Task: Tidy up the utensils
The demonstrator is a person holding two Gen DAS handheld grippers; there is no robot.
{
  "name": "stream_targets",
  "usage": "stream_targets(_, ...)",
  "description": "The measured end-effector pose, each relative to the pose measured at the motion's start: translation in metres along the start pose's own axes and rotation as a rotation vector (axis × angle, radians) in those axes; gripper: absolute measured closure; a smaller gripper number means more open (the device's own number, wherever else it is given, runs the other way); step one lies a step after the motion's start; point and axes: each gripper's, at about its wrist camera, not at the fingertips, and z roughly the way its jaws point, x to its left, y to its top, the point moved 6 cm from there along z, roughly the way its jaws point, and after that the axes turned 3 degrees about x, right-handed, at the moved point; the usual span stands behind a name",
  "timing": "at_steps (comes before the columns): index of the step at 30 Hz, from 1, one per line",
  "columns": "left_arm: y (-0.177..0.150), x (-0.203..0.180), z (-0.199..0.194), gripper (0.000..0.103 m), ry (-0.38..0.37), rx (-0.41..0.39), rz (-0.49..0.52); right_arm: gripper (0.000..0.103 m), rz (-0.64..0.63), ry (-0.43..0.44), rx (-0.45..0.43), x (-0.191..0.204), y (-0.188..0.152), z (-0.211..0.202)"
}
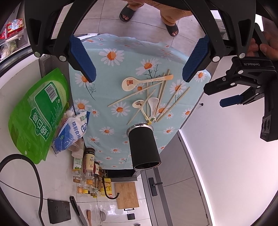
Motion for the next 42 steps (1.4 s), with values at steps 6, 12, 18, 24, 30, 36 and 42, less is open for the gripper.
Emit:
stream_targets(6,-0.001,0.001,-0.001,0.007,0.001,-0.001,0.000,0.004,-0.006,0.005,0.003,0.004,-0.002,0.001)
stream_targets(12,-0.001,0.001,0.000,0.007,0.005,0.000,0.002,0.004,-0.003,0.009,0.006,0.005,-0.003,0.001)
stream_targets(18,-0.003,0.002,-0.003,0.007,0.016,0.002,-0.003,0.004,0.000,0.018,0.003,0.004,-0.005,-0.002)
stream_targets(24,-0.009,-0.001,-0.008,0.007,0.020,-0.001,-0.010,0.004,-0.005,0.026,0.004,0.001,-0.007,-0.004)
stream_targets(30,-0.011,-0.002,-0.011,0.007,0.038,0.004,-0.010,0.004,0.002,0.036,0.011,-0.007,-0.009,-0.004)
stream_targets(36,-0.009,-0.020,-0.006,0.007,0.065,0.037,0.004,0.004,-0.001,0.027,0.034,-0.018,-0.015,-0.002)
stream_targets(42,-0.009,-0.020,0.001,0.007,0.076,0.069,0.022,0.004,0.063,0.070,0.083,-0.029,-0.018,0.012)
